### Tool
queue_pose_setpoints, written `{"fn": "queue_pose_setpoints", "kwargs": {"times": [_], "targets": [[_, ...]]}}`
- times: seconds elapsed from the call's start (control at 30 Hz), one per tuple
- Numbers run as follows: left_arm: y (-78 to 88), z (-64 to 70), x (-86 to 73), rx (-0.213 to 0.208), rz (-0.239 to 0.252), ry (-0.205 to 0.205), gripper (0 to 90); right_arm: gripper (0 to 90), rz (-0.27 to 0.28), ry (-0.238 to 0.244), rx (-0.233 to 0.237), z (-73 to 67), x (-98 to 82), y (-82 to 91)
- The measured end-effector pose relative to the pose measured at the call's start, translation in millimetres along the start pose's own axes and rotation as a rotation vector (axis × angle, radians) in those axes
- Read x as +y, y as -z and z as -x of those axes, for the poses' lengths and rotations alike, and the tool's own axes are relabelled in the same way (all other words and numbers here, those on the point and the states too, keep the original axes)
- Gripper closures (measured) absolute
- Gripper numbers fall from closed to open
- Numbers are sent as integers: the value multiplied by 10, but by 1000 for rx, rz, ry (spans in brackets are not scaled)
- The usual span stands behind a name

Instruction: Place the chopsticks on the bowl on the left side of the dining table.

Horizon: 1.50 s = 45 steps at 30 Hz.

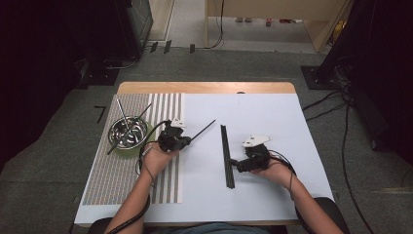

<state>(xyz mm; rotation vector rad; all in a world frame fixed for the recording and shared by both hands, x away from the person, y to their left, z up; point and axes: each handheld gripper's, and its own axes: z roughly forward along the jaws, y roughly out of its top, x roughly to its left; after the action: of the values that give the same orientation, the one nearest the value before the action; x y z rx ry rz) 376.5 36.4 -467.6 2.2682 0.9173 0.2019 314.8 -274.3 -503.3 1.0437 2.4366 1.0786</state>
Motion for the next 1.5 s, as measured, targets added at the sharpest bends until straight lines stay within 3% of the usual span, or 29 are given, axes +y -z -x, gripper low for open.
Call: {"fn": "queue_pose_setpoints", "kwargs": {"times": [0.5,0.97,1.5], "targets": [[203,-119,2,2,2,21,874,114,1,0,0,0,0,0],[361,-150,16,16,17,8,873,114,1,0,1,0,0,0],[476,-276,-55,37,4,53,873,114,0,0,1,1,0,0]]}}
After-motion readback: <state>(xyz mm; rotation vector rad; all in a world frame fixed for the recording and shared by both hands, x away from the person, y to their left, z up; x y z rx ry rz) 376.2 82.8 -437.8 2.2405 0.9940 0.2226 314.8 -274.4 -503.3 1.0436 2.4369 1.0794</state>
